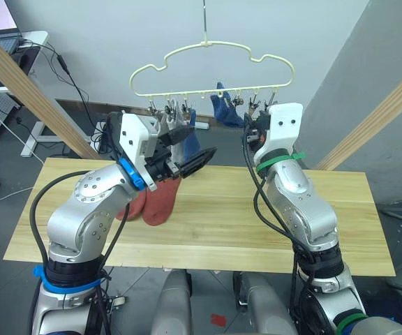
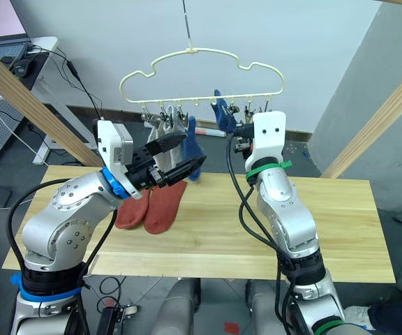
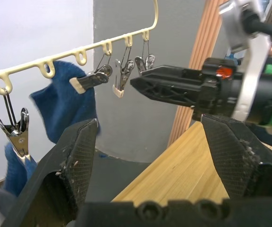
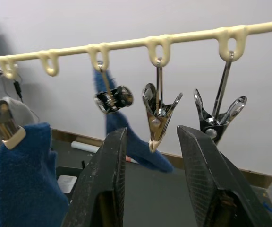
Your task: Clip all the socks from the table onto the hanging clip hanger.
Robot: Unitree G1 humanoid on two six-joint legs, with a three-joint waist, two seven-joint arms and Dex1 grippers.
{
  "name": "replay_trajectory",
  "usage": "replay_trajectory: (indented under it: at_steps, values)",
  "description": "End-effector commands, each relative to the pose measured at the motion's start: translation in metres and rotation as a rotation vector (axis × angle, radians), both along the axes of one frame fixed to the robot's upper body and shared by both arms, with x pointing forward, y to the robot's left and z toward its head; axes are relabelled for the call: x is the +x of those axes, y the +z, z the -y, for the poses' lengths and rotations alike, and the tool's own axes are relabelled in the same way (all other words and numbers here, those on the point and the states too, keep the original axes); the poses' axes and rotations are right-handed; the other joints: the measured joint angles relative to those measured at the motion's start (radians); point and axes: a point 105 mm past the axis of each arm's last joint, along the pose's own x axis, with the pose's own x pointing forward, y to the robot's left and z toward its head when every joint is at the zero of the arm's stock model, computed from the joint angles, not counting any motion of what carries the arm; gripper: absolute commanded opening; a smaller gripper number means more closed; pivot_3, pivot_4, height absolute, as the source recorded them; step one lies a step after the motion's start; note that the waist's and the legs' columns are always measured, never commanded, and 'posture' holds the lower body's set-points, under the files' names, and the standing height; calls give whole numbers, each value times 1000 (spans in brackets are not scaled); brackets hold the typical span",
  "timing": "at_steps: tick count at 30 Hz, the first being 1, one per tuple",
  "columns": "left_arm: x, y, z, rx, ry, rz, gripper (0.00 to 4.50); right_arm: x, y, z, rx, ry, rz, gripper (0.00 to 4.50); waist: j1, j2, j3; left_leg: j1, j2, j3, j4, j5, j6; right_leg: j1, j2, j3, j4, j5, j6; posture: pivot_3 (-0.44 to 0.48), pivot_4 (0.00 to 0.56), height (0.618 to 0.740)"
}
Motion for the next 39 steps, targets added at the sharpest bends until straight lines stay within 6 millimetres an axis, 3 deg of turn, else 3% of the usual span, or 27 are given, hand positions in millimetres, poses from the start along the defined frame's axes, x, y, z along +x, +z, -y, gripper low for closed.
replay_trajectory:
  at_steps: [1,13,32,39]
  values:
    - [-7,12,0,-10,-7,48,3886,0,18,0,20,-7,71,1753,3,0,0,0,0,0,0,0,0,0,0,0,0,0,0,170,331,740]
    - [-8,13,-1,-14,2,49,3886,8,30,-14,51,21,99,1753,12,0,0,0,0,0,0,0,0,0,0,0,0,0,0,184,322,740]
    - [-6,14,0,-22,1,40,3886,16,30,-12,86,12,71,1753,12,0,0,0,0,0,1,0,0,0,0,0,1,1,-2,185,331,740]
    - [-7,14,0,-27,3,34,3886,17,28,-7,95,5,61,159,12,0,0,0,0,0,1,0,0,0,0,0,1,1,-2,186,333,740]
